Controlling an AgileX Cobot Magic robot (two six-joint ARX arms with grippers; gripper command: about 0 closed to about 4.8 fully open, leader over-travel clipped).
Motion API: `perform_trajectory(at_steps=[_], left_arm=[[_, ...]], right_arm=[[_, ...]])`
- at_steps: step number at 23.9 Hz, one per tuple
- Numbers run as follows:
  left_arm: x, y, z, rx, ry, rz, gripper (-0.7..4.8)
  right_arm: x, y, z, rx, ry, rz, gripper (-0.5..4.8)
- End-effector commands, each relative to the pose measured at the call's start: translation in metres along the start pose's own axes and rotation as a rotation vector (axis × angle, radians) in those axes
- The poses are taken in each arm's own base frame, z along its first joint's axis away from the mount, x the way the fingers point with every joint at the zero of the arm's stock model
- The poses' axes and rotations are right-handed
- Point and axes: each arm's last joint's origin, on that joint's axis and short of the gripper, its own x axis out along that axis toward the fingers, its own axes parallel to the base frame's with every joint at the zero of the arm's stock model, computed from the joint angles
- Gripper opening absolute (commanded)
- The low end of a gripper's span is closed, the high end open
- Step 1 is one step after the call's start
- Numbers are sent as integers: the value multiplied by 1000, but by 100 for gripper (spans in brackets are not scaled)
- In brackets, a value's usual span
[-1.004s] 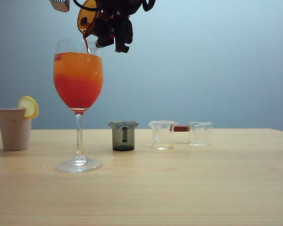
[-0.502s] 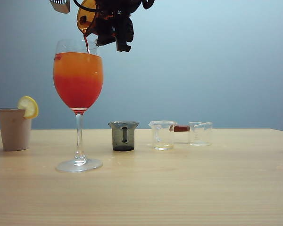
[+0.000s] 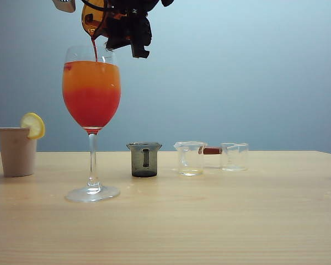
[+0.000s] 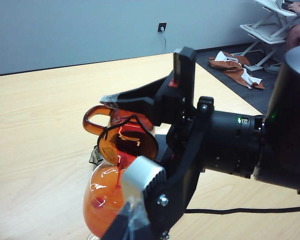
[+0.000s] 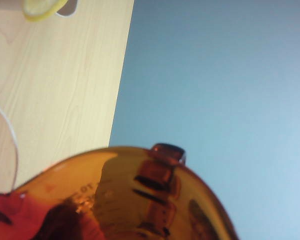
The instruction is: Pick up the fourth measuring cup from the left, pour the grenadine inside into the goblet, and finally put the measuring cup back in its original place.
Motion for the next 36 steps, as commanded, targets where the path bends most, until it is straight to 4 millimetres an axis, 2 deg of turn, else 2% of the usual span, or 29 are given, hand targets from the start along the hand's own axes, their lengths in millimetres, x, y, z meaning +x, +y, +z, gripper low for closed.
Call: perform_trajectory(at_steps=[1,36], left_arm=[[-2,-1,4,5,-27,-9,-5],[-2,-1,4,32,-26,-23,-5]], right_arm=[[-3,-9,1,-22,-9,-46,75],[-3,-12,3,-294,-63,-95,75]])
